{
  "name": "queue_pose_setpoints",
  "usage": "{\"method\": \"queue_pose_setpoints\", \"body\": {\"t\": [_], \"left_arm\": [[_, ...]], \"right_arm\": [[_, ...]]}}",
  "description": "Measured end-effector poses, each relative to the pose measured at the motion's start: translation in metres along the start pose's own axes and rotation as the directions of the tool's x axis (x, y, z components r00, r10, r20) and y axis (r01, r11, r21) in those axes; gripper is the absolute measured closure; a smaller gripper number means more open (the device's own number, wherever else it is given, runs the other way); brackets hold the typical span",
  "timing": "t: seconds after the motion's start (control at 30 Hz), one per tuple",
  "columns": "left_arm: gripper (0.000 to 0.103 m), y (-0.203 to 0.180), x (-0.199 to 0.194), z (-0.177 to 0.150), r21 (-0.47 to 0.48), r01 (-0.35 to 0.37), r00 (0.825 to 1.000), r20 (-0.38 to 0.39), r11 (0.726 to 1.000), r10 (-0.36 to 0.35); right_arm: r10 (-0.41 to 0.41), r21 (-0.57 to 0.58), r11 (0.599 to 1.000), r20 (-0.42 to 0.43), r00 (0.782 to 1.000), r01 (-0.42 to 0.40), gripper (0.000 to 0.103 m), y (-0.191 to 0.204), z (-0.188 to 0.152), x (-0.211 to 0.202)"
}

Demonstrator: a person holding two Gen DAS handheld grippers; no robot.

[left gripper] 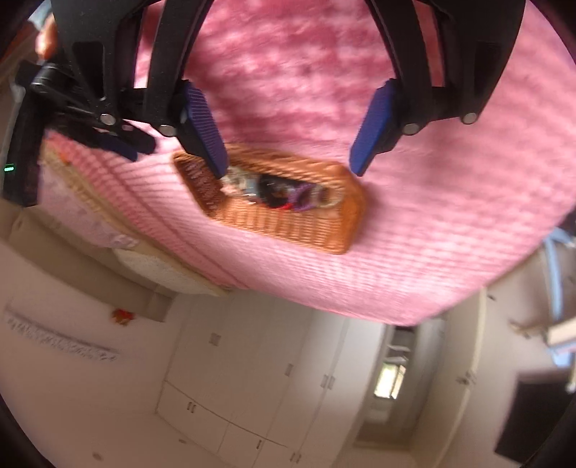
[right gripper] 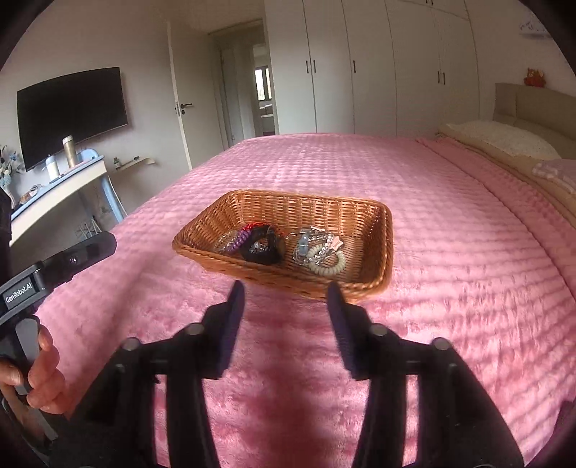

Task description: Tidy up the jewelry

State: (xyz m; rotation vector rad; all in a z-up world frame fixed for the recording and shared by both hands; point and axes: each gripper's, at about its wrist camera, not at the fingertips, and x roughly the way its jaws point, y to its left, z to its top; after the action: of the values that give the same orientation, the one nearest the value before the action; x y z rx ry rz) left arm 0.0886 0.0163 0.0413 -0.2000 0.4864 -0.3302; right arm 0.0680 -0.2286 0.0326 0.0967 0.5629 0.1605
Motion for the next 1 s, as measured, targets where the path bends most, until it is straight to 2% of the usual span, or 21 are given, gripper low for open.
{"method": "queue_pose_setpoints", "body": {"t": [0.03,0.13,0.23,0.3,0.4,0.53,0.77,1.0], "left_arm": [[0.028,-0.003,-0.004,-0.009,0.008,-0.043,0.999,0.023,0.999,0.042],[0.025,-0.01,-0.011,-0.026,0.03,-0.136,0.988,0.084,0.99,0.133],[0.019,-0.018,-0.017,-0.039,0.059,-0.222,0.964,0.16,0.973,0.211],[0.018,-0.016,-0.018,-0.044,0.062,-0.25,0.955,0.182,0.966,0.235],[0.017,-0.012,-0.018,-0.046,0.066,-0.261,0.95,0.193,0.963,0.244],[0.012,-0.014,-0.019,-0.051,0.082,-0.262,0.948,0.207,0.962,0.24],[0.008,-0.014,-0.017,-0.056,0.092,-0.255,0.949,0.212,0.962,0.232],[0.008,-0.019,-0.014,-0.057,0.121,-0.266,0.949,0.207,0.956,0.237]], "right_arm": [[-0.001,0.003,1.0,0.023,1.0,0.001,0.032,0.0,-0.006,-0.004],[-0.039,-0.01,0.999,0.064,0.997,0.04,0.032,0.0,-0.019,-0.006],[-0.063,0.015,0.998,0.09,0.994,0.061,0.032,-0.009,-0.029,-0.004],[-0.068,0.034,0.997,0.106,0.992,0.064,0.032,-0.014,-0.031,-0.005],[-0.095,0.037,0.995,0.142,0.985,0.091,0.032,-0.015,-0.034,-0.011],[-0.106,0.021,0.994,0.159,0.982,0.104,0.027,-0.011,-0.038,-0.011],[-0.092,0.002,0.996,0.182,0.979,0.093,0.011,-0.006,-0.043,-0.014],[-0.097,0.014,0.995,0.165,0.981,0.096,0.01,-0.007,-0.044,-0.014]]}}
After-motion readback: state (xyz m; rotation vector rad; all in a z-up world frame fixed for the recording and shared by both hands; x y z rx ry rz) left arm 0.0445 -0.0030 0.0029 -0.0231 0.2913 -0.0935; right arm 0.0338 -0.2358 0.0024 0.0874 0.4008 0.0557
